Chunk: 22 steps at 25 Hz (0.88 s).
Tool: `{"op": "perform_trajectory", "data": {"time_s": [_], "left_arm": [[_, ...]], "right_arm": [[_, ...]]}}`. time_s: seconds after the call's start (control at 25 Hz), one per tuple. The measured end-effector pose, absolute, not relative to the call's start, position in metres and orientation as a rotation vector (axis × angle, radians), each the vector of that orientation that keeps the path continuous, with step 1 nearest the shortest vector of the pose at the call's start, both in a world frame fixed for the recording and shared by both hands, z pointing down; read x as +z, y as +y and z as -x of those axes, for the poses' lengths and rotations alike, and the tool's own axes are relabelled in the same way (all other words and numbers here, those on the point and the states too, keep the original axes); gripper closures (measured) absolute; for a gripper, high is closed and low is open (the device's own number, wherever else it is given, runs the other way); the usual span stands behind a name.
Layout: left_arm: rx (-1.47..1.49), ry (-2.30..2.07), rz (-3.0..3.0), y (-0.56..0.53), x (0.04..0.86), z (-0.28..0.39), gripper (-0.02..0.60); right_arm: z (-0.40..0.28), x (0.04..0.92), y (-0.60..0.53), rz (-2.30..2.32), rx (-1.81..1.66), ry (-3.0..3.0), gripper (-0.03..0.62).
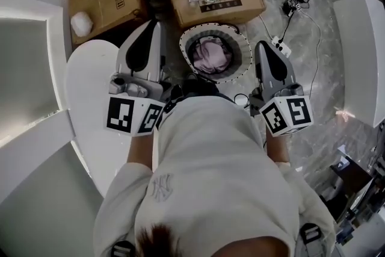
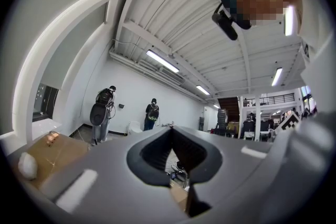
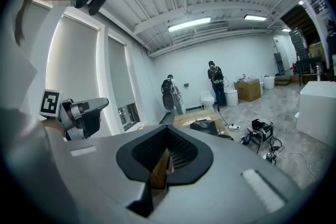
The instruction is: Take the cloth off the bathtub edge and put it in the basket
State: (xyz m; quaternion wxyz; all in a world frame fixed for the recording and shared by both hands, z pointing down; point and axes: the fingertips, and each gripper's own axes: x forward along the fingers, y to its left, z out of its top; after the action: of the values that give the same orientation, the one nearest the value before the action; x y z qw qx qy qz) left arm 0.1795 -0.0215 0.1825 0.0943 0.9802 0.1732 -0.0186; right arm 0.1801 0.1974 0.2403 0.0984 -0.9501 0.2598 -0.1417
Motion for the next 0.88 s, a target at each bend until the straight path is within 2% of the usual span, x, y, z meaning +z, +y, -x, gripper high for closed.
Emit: {"op": "perform_trajectory", "data": {"time_s": [0.88], "left_arm": [[0.009, 0.529, -2.89, -0.025, 0.192, -0.167, 0.532]], "right_arm": [[-0.162, 0.253, 0.169, 2.823, -0.461, 0.827, 0.597]]}}
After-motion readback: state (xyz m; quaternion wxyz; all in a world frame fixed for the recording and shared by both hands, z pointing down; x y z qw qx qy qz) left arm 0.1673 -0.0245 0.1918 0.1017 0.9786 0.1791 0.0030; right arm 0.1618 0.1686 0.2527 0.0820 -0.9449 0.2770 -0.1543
